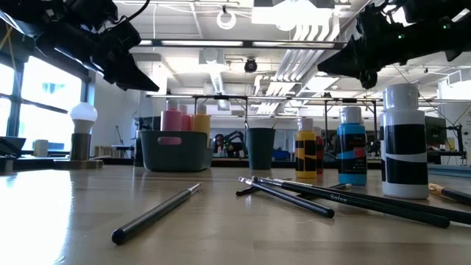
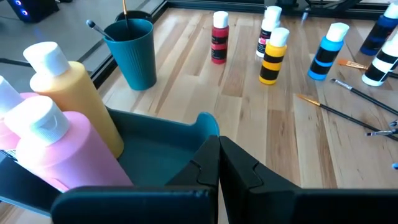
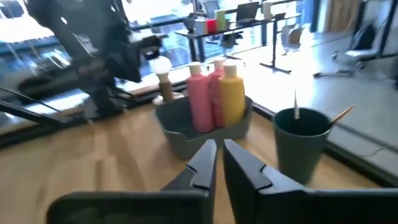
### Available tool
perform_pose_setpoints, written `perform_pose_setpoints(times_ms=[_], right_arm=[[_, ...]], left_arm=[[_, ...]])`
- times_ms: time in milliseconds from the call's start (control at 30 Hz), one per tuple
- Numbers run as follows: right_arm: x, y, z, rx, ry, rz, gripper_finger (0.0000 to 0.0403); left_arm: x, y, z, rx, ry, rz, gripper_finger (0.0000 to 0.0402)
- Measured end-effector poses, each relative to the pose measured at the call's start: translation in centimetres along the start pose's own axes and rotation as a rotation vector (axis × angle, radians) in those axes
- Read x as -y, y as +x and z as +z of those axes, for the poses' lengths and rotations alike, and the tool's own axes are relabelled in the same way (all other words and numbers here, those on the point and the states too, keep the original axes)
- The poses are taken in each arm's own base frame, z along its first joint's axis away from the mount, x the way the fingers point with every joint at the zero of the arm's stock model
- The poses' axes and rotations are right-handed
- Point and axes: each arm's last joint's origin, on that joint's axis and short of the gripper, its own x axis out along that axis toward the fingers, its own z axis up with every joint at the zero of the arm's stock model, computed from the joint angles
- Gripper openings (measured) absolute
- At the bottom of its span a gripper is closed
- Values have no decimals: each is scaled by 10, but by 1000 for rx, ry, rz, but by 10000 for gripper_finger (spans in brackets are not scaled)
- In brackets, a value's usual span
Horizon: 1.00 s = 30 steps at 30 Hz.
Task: Pick & Place Paint Supplies
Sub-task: Put the small red paint bottle into the green bin
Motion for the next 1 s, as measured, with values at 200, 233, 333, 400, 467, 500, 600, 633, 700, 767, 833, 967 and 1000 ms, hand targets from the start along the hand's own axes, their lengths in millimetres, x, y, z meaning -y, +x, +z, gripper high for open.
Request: perform_pose_setpoints(times_ms=[200,233,333,400,467,500,600,633,700,767,833,967,1000], right_arm=[[3,9,-10,-45,-47,-124,111],[3,10,-12,-55,-51,-134,128],[4,14,-17,-81,-53,-157,175],[4,16,-19,-91,-33,-186,200],[5,18,-21,-96,-3,-212,221],[6,19,-22,-99,16,-219,229],[8,24,-19,-107,89,-244,245],[9,27,-17,-122,99,-248,247],[8,34,-13,-175,88,-256,249],[6,41,-7,-239,61,-277,246],[4,47,-2,-304,36,-296,241],[0,57,8,-406,15,-314,233],[-1,60,11,-430,20,-312,233]], left_arm=[[0,0,0,0,0,0,0],[0,0,0,0,0,0,0],[0,0,0,-1,0,0,0],[0,0,0,0,0,0,0],[0,0,0,-1,0,0,0],[0,0,0,-1,0,0,0],[0,0,0,2,0,0,0],[0,0,0,3,0,0,0],[0,0,0,4,0,0,0],[0,0,0,4,0,1,0],[0,0,0,4,0,0,0],[0,0,0,4,0,0,0],[0,0,0,4,0,0,0]])
